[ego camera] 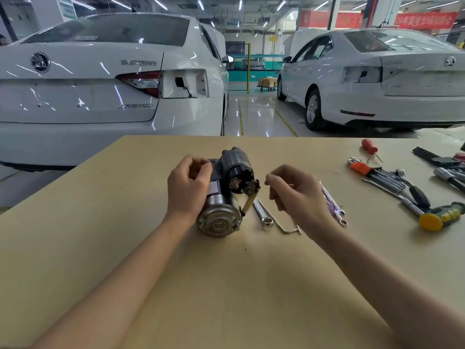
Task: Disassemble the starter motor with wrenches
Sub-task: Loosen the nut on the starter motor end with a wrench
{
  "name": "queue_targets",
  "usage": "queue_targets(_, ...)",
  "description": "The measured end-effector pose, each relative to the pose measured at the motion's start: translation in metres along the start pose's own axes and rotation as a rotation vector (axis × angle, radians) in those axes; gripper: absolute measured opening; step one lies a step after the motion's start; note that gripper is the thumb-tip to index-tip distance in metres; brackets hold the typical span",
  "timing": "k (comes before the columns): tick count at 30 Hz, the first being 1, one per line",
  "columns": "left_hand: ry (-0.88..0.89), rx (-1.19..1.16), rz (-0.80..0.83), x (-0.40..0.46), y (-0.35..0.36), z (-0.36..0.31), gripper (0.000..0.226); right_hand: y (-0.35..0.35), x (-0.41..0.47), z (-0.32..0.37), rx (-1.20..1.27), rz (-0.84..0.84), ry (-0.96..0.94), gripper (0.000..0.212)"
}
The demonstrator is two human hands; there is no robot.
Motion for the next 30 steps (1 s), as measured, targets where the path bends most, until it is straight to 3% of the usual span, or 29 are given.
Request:
queue_targets(4, -0.253, 0.111, -0.054, -0.001, -0.019, 0.035, 0.026, 0.01, -0.007, -0.011, 0.094, 0.076, 0.013, 0.014)
queue_targets(7, -0.535, 0.084, 0.028, -0.002, -0.02, 0.058, 0.037, 0.019, -0.012, -0.01, 0.094, 0.21, -0.019, 0.026)
queue_targets(11, -0.685, 0.034, 0.185, -0.01, -0.011, 0.063, 0.056, 0.02, -0.013, -0.008, 0.053, 0.178, -0.045, 0.027)
queue_targets(17, -0.646, 0.045, 0.206, -0.008, -0.009, 0.061, 0.044, 0.014, -0.005, -0.005, -0.213, 0.165, -0.087, 0.041)
queue_targets(19, -0.622, 0.042, 0.187, -0.006, -0.01, 0.061, 0.042, 0.007, -0.001, -0.006, -0.193, 0.156, -0.061, 0.046)
queue_targets(21, -0.606, 0.033, 0.176, -0.005, -0.01, 0.062, 0.042, -0.015, 0.009, -0.013, -0.115, 0.025, 0.023, 0.038)
queue_targets(24, -0.589, 0.045, 0.185, -0.003, -0.01, 0.063, 0.047, -0.055, 0.02, -0.024, -0.317, -0.178, 0.113, 0.023)
queue_targets(27, -0.611, 0.059, 0.197, -0.002, -0.01, 0.064, 0.052, -0.077, 0.021, -0.03, -0.531, -0.23, 0.163, 0.021)
queue_targets(30, -0.653, 0.045, 0.213, -0.001, -0.007, 0.064, 0.041, -0.083, 0.022, -0.036, -0.638, -0.209, 0.183, 0.021)
Point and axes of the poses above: each hand's wrist, its own x-axis towards the middle knuckle, its own y-axis out of the palm, z = x × y, the point moved 8 cm from there along x, towards the middle knuckle, and after that the axes turned 9 degrees about -x, right-handed, at the moved point
